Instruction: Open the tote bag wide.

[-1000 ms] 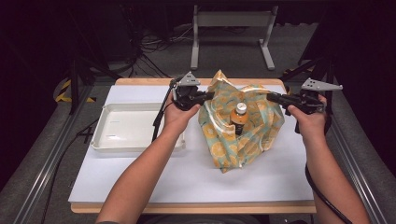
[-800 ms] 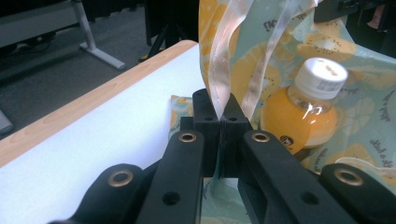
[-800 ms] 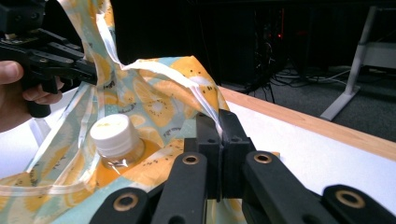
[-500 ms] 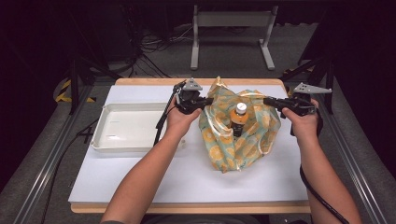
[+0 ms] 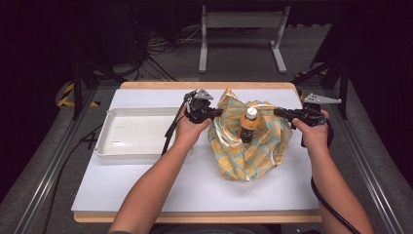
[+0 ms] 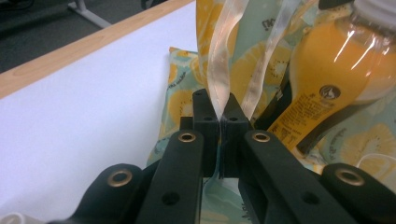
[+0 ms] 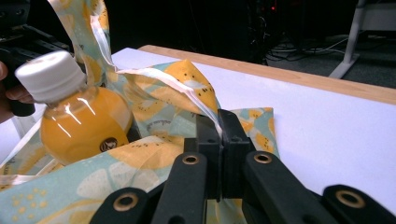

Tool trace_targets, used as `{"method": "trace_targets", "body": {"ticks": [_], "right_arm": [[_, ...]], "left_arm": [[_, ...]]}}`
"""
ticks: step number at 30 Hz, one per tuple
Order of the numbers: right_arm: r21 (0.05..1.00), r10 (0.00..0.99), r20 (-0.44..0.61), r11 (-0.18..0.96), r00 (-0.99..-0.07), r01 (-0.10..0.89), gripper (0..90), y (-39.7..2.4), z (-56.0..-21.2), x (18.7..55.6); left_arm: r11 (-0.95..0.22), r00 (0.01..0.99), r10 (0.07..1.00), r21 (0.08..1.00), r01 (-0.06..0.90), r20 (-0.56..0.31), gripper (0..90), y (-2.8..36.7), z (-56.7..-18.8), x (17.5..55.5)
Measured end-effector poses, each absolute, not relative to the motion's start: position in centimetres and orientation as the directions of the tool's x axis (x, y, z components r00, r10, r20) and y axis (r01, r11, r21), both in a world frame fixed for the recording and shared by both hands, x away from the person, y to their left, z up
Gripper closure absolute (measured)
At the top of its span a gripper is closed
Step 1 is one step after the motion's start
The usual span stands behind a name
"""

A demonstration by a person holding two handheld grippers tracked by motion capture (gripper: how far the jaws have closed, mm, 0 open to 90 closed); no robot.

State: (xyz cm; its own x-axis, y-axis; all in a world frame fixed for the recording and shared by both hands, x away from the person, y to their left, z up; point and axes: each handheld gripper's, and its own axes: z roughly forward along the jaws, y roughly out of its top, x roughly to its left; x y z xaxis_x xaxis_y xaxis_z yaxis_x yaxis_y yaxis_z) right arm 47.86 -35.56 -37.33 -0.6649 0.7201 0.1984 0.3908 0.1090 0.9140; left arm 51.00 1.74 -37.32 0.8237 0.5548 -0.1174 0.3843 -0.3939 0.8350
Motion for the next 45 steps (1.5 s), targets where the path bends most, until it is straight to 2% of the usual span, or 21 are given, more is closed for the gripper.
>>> {"method": "trace_targets", "body": {"ticks": [17,45], "right_arm": [[0.892,0.731,0.227,0.11,-0.644,0.439,88.6,-36.1,-39.8,48.0],[0.828,0.768,0.203,0.197,-0.608,0.525,87.7,-36.6,-42.8,47.7]], "left_arm": [[-0.445,0.813,0.57,0.787,0.428,-0.12,88.2,0.6,-39.0,51.2],[-0.562,0.791,0.596,0.632,0.533,-0.137,87.1,-1.0,-41.5,51.6]]}}
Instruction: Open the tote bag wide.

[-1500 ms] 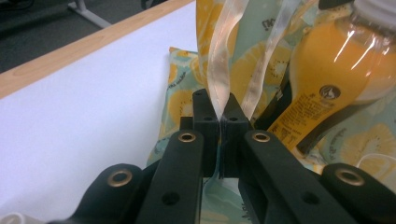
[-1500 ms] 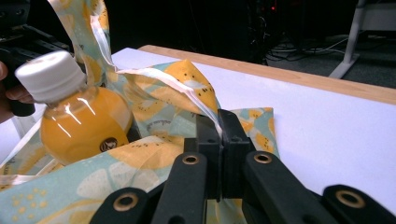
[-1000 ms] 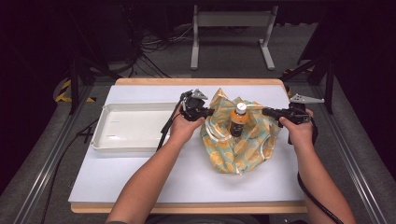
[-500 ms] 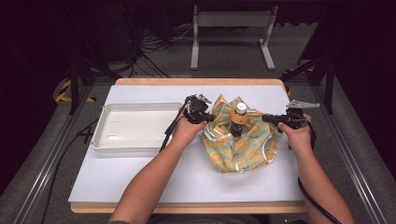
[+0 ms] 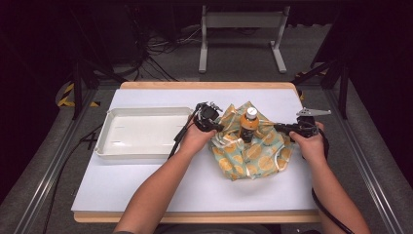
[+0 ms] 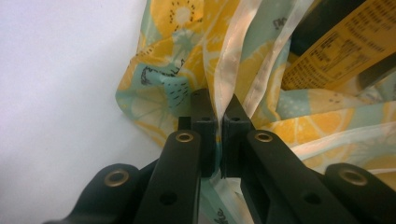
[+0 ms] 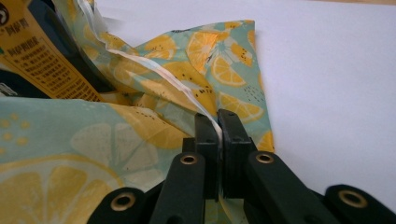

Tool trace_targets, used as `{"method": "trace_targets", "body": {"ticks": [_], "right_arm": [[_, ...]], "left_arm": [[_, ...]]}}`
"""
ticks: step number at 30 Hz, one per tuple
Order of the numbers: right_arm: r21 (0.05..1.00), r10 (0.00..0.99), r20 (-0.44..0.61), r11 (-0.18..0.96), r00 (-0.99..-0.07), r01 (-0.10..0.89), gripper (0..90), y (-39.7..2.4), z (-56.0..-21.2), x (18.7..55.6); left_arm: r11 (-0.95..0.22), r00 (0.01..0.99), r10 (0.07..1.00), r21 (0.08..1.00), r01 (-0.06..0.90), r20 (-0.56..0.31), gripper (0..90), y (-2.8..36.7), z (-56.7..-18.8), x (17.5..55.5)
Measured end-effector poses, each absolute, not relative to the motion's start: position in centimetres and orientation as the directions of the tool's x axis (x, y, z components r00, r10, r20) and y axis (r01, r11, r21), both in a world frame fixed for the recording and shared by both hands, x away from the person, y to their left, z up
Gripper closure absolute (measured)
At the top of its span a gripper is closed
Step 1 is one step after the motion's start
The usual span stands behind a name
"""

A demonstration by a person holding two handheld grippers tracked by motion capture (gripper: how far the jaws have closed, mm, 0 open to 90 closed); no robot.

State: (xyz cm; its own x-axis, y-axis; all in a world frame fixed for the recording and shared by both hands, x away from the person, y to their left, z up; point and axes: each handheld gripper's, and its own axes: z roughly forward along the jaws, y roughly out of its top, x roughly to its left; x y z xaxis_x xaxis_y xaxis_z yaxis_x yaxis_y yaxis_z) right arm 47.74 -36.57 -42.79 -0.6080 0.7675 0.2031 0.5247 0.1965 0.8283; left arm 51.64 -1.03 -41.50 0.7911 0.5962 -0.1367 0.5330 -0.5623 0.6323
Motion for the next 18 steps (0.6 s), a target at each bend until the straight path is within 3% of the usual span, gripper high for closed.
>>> {"method": "trace_targets", "body": {"ticks": [11,18], "right_arm": [[0.809,0.774,0.212,0.204,-0.596,0.552,84.6,-36.75,-43.32,47.62],[0.821,0.774,0.204,0.198,-0.599,0.535,76.6,-36.86,-42.73,47.22]], "left_arm": [[-0.579,0.789,0.601,0.612,0.539,-0.127,86.6,-1.35,-41.85,51.47],[-0.582,0.788,0.603,0.606,0.543,-0.127,86.1,-1.41,-41.87,51.52]]}}
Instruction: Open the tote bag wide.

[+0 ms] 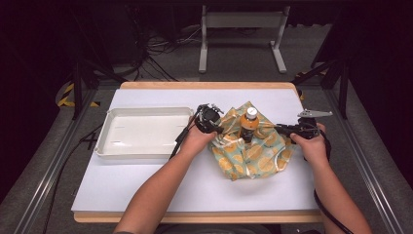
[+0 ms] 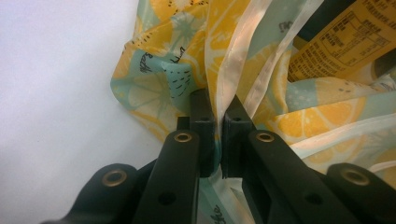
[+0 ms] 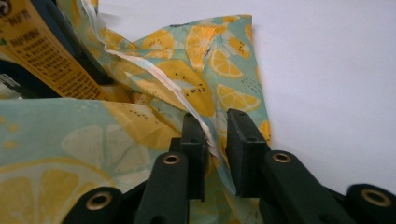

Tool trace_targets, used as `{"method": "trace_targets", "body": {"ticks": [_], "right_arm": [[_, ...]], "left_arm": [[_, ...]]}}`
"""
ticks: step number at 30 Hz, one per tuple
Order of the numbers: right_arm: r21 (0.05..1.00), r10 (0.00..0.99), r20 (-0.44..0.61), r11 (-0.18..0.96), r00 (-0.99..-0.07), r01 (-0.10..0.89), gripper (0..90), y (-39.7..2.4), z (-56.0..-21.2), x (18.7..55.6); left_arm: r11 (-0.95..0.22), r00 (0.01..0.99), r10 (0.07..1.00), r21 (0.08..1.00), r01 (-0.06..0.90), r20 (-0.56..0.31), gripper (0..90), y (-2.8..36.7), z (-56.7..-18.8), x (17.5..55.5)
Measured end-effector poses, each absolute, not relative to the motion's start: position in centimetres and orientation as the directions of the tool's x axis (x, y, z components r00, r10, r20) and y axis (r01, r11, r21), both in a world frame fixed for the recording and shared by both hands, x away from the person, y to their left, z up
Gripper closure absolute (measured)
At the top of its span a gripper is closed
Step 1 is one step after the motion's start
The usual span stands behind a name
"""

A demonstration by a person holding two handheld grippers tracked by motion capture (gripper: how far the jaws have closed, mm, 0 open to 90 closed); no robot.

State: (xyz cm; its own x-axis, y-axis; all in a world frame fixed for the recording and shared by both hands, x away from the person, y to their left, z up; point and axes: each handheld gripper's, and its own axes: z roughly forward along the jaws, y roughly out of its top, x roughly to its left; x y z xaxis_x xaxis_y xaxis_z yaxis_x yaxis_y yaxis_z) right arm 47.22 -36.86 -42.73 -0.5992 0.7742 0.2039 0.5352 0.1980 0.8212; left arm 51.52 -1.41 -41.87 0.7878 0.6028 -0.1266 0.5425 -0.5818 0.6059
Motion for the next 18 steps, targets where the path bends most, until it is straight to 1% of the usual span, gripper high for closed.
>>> {"method": "trace_targets", "body": {"ticks": [3,6,10,11,13,17,18], "right_arm": [[0.829,0.775,0.195,0.197,-0.602,0.523,69.6,-37.0,-42.3,47.0],[0.84,0.772,0.197,0.185,-0.604,0.511,60.7,-37.3,-41.9,46.7],[0.862,0.773,0.18,0.175,-0.609,0.476,54.8,-37.6,-40.8,46.0],[0.862,0.773,0.18,0.175,-0.609,0.476,54.8,-37.6,-40.8,46.0],[0.883,0.773,0.161,0.165,-0.614,0.439,54.2,-37.8,-39.6,45.4],[0.913,0.777,0.118,0.161,-0.619,0.375,57.4,-37.7,-37.9,44.5],[0.913,0.777,0.118,0.161,-0.619,0.375,57.4,-37.7,-37.9,44.5]], "left_arm": [[-0.582,0.788,0.602,0.607,0.541,-0.125,86.1,-1.5,-41.8,51.5],[-0.581,0.788,0.603,0.606,0.543,-0.127,86.1,-1.5,-41.8,51.5],[-0.58,0.787,0.604,0.607,0.543,-0.128,86.2,-1.5,-41.8,51.5],[-0.58,0.787,0.604,0.607,0.543,-0.128,86.1,-1.5,-41.8,51.5],[-0.578,0.787,0.603,0.608,0.544,-0.13,86.1,-1.5,-41.8,51.4],[-0.576,0.788,0.602,0.61,0.544,-0.134,86.1,-1.5,-41.8,51.4],[-0.576,0.788,0.602,0.61,0.544,-0.134,86.1,-1.5,-41.8,51.4]]}}
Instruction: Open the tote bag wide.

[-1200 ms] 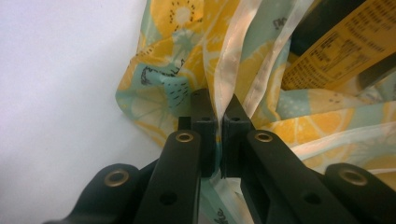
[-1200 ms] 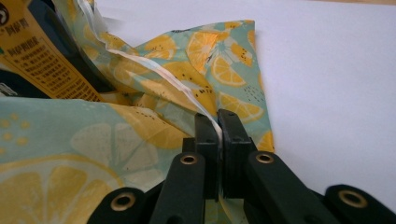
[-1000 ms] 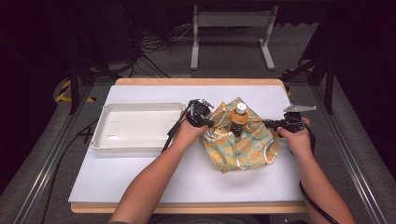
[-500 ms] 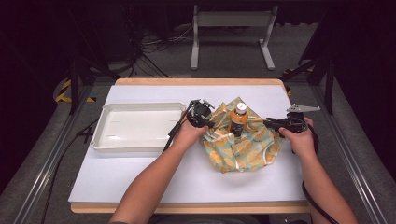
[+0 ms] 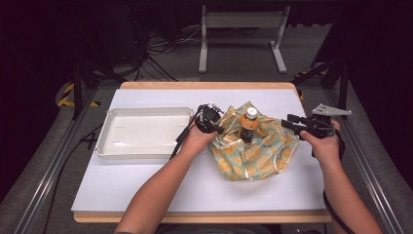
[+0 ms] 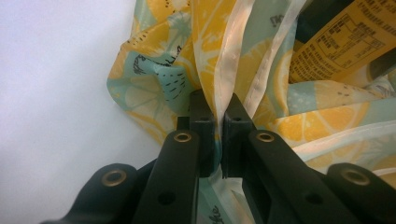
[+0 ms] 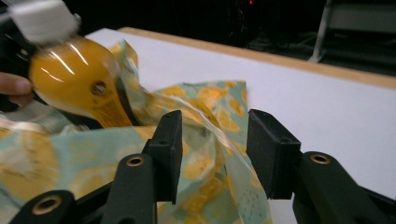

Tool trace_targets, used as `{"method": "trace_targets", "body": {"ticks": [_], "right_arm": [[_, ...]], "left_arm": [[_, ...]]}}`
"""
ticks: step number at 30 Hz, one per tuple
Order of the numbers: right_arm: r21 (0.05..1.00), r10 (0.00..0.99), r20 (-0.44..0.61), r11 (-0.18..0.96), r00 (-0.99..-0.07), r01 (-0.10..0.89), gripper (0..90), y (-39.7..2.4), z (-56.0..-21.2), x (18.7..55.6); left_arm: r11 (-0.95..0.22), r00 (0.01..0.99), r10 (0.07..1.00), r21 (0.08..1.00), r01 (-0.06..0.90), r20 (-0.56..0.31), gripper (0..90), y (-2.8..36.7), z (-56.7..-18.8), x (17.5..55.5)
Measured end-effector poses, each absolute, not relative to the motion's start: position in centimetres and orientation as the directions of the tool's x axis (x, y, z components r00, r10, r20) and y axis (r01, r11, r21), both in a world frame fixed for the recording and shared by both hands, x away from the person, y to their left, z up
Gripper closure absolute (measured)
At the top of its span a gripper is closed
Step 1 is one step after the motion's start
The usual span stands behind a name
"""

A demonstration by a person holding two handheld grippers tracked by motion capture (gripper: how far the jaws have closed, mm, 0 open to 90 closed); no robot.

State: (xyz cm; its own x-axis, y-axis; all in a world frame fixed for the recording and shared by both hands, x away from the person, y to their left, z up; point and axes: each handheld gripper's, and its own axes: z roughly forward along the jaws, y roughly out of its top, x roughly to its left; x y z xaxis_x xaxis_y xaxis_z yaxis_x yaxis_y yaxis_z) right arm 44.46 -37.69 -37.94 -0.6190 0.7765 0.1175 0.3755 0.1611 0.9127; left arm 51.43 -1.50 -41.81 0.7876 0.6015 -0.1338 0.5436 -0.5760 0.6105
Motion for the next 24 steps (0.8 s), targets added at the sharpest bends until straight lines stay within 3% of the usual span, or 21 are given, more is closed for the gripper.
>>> {"method": "trace_targets", "body": {"ticks": [5,12,24], "right_arm": [[0.935,0.719,0.087,0.181,-0.69,0.306,63.6,-35.8,-35.8,42.8],[0.943,0.661,0.039,0.223,-0.749,0.245,65.2,-33.0,-34.9,41.3],[0.925,0.632,0.049,0.263,-0.773,0.274,67.6,-30.8,-37.8,40.8]], "left_arm": [[-0.573,0.788,0.6,0.612,0.545,-0.14,86.1,-1.5,-41.8,51.4],[-0.571,0.79,0.596,0.615,0.544,-0.145,85.7,-1.5,-41.8,51.4],[-0.568,0.792,0.591,0.62,0.542,-0.151,84.4,-1.2,-41.6,51.3]]}}
